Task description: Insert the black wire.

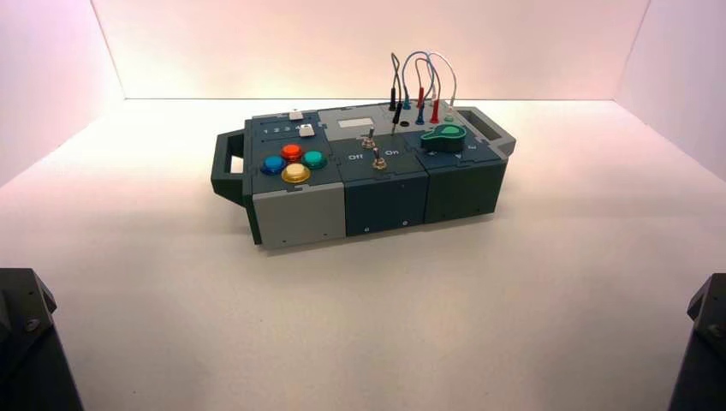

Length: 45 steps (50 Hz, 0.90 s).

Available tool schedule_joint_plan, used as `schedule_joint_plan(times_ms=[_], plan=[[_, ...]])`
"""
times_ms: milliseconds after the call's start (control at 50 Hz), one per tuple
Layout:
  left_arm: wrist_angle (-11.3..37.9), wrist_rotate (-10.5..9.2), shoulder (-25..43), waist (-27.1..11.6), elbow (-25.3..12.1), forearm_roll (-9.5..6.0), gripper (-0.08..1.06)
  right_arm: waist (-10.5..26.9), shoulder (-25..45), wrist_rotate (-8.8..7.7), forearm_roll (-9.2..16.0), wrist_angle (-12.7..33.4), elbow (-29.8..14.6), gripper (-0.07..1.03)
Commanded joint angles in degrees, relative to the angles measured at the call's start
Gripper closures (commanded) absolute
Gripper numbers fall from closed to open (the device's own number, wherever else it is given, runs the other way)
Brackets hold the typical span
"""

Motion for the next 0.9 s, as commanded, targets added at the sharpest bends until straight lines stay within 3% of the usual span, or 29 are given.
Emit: schedule_joint_plan(times_ms=[20,320,660,900], plan=[[-0.44,0.09,-0.26,0.18,-0.79,0.09,1.01,-0.18,-0.62,-0.09,-0.09,-0.70,-0.70,0.37],[1.23,0.09,-1.32,0.09,-0.79,0.09,1.01,0.62,-1.14,-0.09,-0.09,0.79,-0.79,0.37],[11.69,0.70,-2.37,-2.72,-3.60,0.35,1.01,8.35,-0.53,-0.09,0.09,18.63,-6.59,0.36],[17.58,6.24,-1.67,-9.84,-5.19,0.62,1.01,10.90,0.35,-0.09,1.23,26.10,-9.49,0.36]])
